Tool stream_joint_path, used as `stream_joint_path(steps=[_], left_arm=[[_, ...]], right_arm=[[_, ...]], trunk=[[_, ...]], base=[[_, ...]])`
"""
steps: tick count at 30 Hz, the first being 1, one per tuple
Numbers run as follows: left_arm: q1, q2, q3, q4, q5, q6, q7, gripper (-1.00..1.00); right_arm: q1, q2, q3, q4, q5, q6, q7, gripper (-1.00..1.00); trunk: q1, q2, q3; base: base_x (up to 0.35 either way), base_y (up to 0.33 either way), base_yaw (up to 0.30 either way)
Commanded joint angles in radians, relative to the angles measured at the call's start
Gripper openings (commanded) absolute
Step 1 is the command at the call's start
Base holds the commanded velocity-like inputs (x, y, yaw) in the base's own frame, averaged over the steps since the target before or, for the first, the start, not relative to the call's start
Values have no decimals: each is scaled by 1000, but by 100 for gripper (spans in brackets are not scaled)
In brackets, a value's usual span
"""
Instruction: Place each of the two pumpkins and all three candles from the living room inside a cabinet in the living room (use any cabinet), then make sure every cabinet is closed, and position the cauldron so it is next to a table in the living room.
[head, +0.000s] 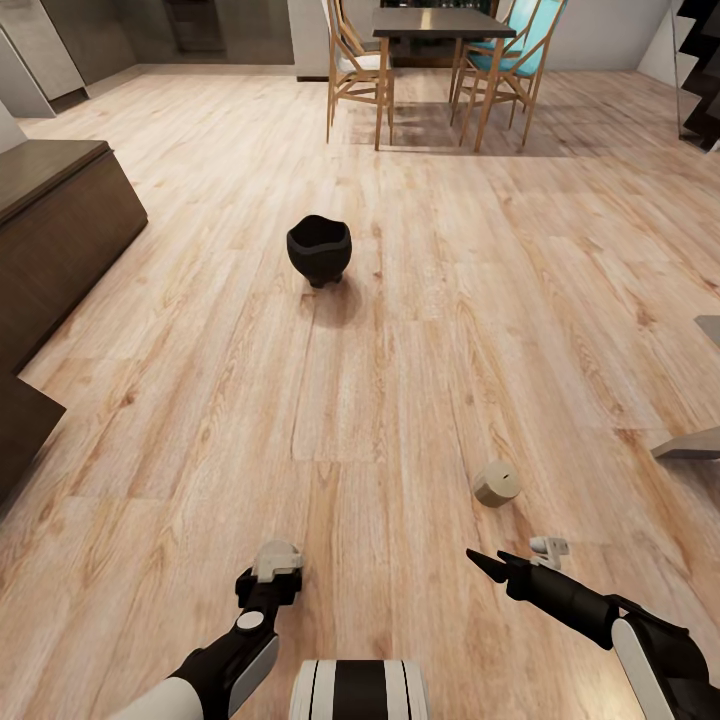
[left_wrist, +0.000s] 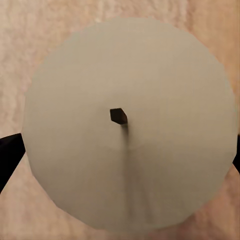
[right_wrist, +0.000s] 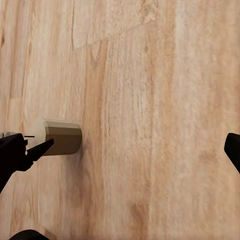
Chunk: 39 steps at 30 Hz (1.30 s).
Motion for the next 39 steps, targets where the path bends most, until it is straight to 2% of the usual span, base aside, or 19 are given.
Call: stream_joint_path(steps=[1, 11, 14, 19, 20, 39], left_arm=[[-1, 1, -9, 0, 10, -5, 6, 100], [-1, 1, -8, 0, 11, -5, 6, 100], [-1, 1, -8, 0, 12, -5, 6, 100], [-2, 1, -8, 0, 12, -6, 6, 100], [-2, 1, -8, 0, 12, -6, 6, -100], [-2, 2, -7, 0, 15, -8, 6, -100]], right_arm=[[0, 0, -1, 0, -5, 7, 1, 100], [0, 0, -1, 0, -5, 7, 1, 100], [-1, 0, -1, 0, -5, 7, 2, 100], [0, 0, -1, 0, -5, 7, 1, 100], [0, 0, -1, 0, -5, 7, 1, 100], [0, -1, -1, 1, -5, 7, 2, 100]], trunk=[[0, 0, -1], [0, 0, -1], [1, -1, -12], [1, -1, -12], [1, -1, -12], [1, -1, -12]], base=[[0, 0, 0], [0, 0, 0], [0, 0, 0], [0, 0, 0], [0, 0, 0], [0, 0, 0]])
